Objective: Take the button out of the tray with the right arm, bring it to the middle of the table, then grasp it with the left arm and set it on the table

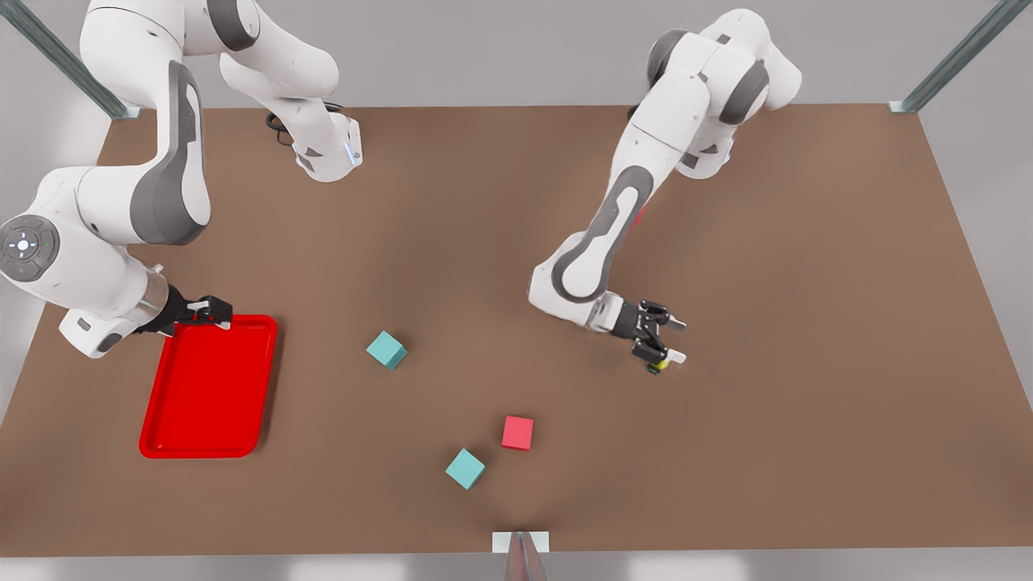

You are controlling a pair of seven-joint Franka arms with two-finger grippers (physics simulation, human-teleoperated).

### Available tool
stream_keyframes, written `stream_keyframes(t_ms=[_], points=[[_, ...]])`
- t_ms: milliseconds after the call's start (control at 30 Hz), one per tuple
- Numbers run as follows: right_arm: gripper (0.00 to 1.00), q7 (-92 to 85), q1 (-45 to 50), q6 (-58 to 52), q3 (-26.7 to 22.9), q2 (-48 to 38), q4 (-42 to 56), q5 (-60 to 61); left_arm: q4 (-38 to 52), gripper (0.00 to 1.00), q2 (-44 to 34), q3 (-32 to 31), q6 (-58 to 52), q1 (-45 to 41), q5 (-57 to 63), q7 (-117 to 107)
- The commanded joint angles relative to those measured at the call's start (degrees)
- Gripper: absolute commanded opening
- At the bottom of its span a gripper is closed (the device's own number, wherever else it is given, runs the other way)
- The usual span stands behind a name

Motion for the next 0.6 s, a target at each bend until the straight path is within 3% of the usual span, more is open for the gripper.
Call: stream_keyframes(t_ms=[0,67,133,200,267,300,567], points=[[1.0,0.22,0.05,-0.03,-0.01,-0.07,0.06,0.0,6.41,1.0,-5.87,1.67,-0.08,1.47,-32.38,115.72],[1.0,-0.31,0.49,0.06,0.08,-0.07,0.06,0.09,11.77,1.0,-5.25,3.61,-0.26,10.07,-58.74,146.84],[1.0,-0.39,1.81,0.32,0.08,-0.07,0.14,0.0,25.48,1.0,-5.51,3.61,-16.77,20.11,-70.91,163.4],[1.0,-0.22,1.37,0.41,0.08,-0.07,0.49,0.09,28.84,1.0,-11.22,3.17,-21.88,21.87,-66.53,163.93],[1.0,-0.31,1.46,0.49,0.08,-0.07,0.93,-0.26,11.53,1.0,-27.48,3.17,-12.93,22.49,-61.34,167.18],[1.0,-0.39,1.19,0.49,-0.01,-0.07,0.93,-0.17,9.23,1.0,-29.51,3.17,-11.25,22.58,-60.45,168.24],[1.0,-0.31,1.19,0.49,-0.27,-0.07,0.93,-0.08,8.18,1.0,-31.71,2.73,-11.16,22.75,-60.8,168.15]])
